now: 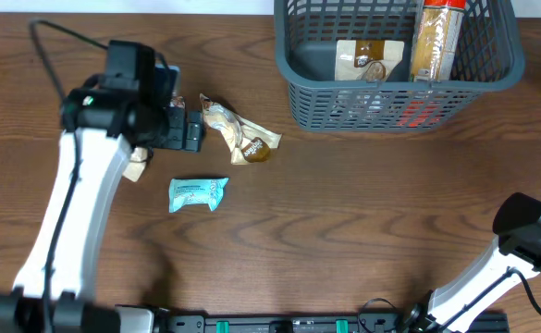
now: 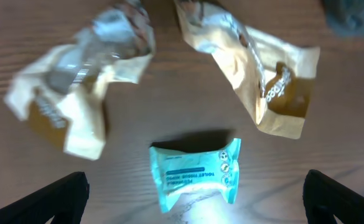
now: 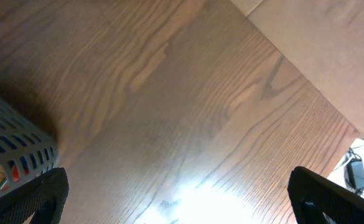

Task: Pack container
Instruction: 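Move the left gripper over the left crumpled Pantree wrapper, then lower the left gripper and grasp the left crumpled wrapper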

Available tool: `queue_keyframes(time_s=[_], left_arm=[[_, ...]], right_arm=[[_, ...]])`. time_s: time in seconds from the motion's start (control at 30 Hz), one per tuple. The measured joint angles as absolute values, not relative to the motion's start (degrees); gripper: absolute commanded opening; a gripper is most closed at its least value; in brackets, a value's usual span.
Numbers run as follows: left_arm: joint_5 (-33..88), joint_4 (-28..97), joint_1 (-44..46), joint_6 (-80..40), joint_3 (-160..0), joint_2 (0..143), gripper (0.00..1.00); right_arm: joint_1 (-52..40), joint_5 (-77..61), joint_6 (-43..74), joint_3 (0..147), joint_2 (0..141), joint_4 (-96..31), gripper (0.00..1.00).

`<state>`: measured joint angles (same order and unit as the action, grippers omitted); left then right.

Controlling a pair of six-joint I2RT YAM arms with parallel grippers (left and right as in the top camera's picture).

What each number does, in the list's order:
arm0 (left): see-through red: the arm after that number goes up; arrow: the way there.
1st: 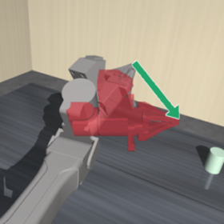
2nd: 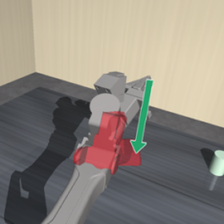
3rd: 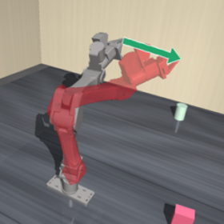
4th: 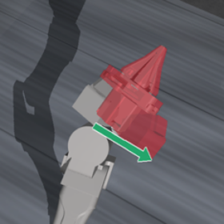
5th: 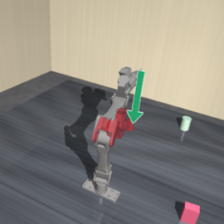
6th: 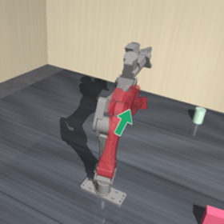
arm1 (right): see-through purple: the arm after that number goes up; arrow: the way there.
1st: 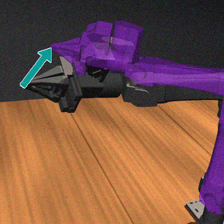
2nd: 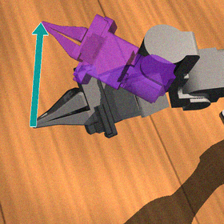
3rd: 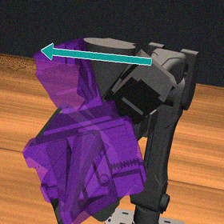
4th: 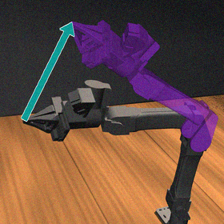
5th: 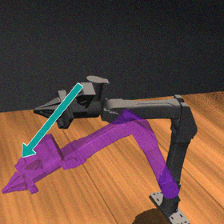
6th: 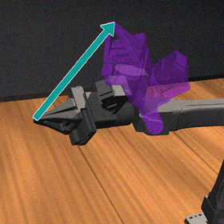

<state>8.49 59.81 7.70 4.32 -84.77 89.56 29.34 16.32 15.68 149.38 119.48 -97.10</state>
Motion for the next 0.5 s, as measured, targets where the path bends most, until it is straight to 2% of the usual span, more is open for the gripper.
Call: queue_keyframes(time_s=[0.2, 0.5], left_arm=[[9.98, 59.31, 7.7, 4.36, -84.77, 99.74, 0.99], [10.57, 52.75, 7.79, -11.14, -84.77, 102.32, 0.99]], right_arm=[[29.34, 12.01, 15.68, 149.38, 119.48, -97.08, 0.99], [29.34, 10.15, 15.68, 149.38, 119.52, -97.08, 0.99]])
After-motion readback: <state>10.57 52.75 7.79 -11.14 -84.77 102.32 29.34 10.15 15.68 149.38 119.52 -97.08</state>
